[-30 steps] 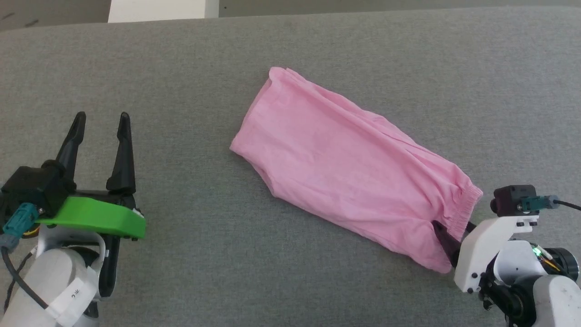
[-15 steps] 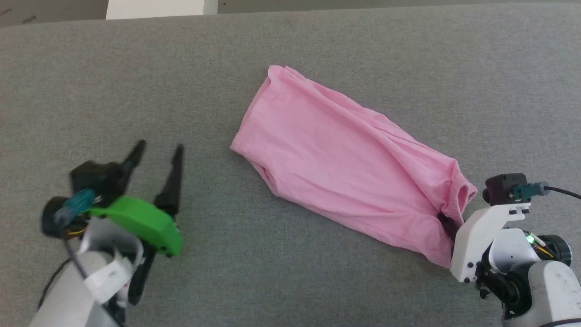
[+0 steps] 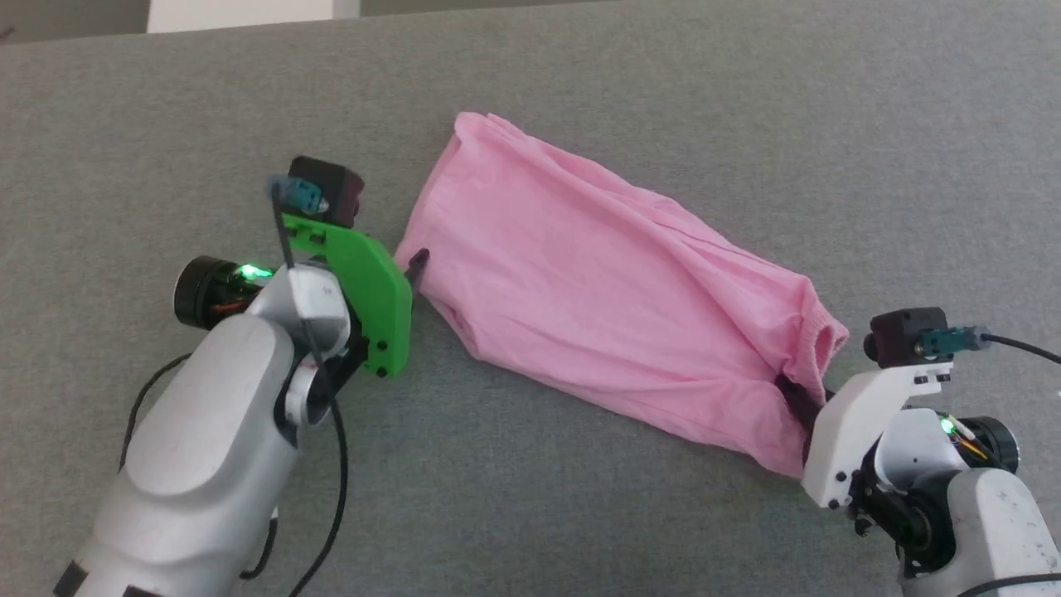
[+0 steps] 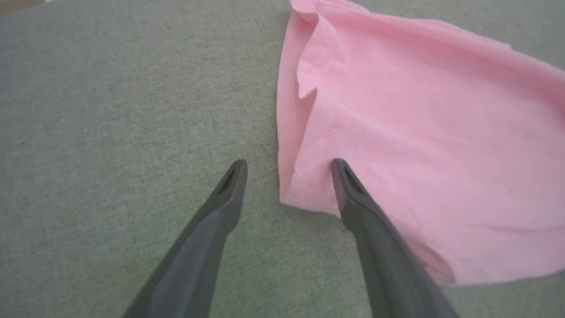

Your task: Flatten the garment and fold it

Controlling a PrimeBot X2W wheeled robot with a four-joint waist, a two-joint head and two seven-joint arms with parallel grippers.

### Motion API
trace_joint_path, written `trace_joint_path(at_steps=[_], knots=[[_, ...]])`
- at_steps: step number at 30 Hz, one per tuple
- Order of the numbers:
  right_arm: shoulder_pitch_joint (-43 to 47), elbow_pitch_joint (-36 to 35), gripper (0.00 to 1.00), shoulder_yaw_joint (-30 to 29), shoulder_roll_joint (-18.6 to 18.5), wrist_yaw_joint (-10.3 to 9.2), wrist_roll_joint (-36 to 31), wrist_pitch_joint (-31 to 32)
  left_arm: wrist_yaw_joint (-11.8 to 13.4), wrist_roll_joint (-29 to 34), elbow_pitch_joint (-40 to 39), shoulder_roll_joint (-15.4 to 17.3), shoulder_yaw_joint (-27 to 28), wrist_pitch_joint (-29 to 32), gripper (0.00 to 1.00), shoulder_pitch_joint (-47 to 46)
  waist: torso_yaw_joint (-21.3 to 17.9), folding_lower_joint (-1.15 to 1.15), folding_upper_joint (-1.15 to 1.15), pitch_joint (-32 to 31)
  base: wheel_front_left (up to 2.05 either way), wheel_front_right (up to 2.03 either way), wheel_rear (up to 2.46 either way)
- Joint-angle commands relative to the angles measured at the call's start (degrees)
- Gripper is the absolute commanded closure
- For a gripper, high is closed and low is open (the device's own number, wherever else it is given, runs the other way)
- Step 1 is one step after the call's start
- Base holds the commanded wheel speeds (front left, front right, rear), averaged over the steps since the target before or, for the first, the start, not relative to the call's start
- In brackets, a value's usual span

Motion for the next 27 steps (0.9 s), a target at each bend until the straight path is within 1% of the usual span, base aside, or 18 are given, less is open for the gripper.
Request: trace_joint_path(at_steps=[1,6,7,8,9,10,12,15,20,23,25,27], knots=[[0.2,1.5,1.0,0.8,0.4,-0.09,0.3,0.2,-0.1,-0.2,1.2,-0.3,-0.5,1.0,0.0,-1.3,-1.3,0.0,0.0,0.9,0.0,0.0,0.0],[0.2,1.8,1.0,1.5,0.4,-0.09,0.8,-0.5,0.4,1.5,6.2,0.7,-2.5,5.2,0.0,-3.1,-3.3,0.0,0.0,1.9,0.0,0.0,0.0],[0.4,2.0,1.0,1.7,0.4,-0.09,1.1,-0.8,-0.2,1.9,8.4,1.3,-4.0,7.7,0.0,-2.8,-3.9,0.0,0.0,2.3,0.0,0.0,0.0],[0.4,2.1,1.0,1.6,0.4,-0.09,1.2,-1.0,-0.5,1.4,9.1,1.3,-4.3,8.9,0.0,-2.6,-4.1,0.0,0.0,2.3,0.0,0.0,0.0],[0.5,2.2,1.0,1.6,0.4,-0.09,1.3,-1.1,-1.0,0.8,9.3,1.2,-4.4,9.5,0.55,-2.3,-4.2,0.0,0.0,2.4,0.0,0.0,0.0],[0.5,2.3,1.0,1.6,0.4,-0.09,1.3,-1.3,-1.3,-0.1,9.5,0.8,-4.3,10.0,1.0,-2.0,-4.2,0.0,0.0,2.4,0.0,0.0,0.0],[0.5,2.5,1.0,1.5,0.4,-0.09,1.4,-1.5,-2.0,-1.6,9.6,0.5,-4.3,11.2,1.0,-1.3,-4.3,0.0,0.0,2.4,0.0,0.0,0.0],[0.4,2.7,1.0,1.3,0.4,-0.09,1.6,-1.8,-2.0,-3.6,9.1,-0.1,-3.1,10.8,1.0,-0.5,-4.1,0.0,0.0,2.0,0.0,0.0,0.0],[0.4,2.6,1.0,0.3,0.4,-0.09,2.3,-2.5,-1.1,-8.1,7.4,-1.2,1.8,6.6,1.0,1.1,-3.1,0.0,0.0,0.1,0.0,0.0,0.0],[0.7,1.9,1.0,-0.6,0.4,-0.09,3.3,-2.4,-0.9,-11.0,5.6,-1.3,5.0,4.1,1.0,2.6,-2.6,0.0,0.0,-1.3,0.0,0.0,0.0],[1.6,-0.1,1.0,-1.0,0.4,-0.09,4.0,-1.1,-0.9,-13.5,2.6,-1.1,7.6,1.8,1.0,5.5,-1.7,0.0,0.0,-2.7,0.0,0.0,0.0],[2.2,-1.9,1.0,-1.5,0.4,-0.09,4.2,0.6,-0.7,-15.0,0.0,-0.8,9.1,0.5,1.0,8.3,-1.2,0.0,0.0,-3.7,0.0,0.0,0.0]])
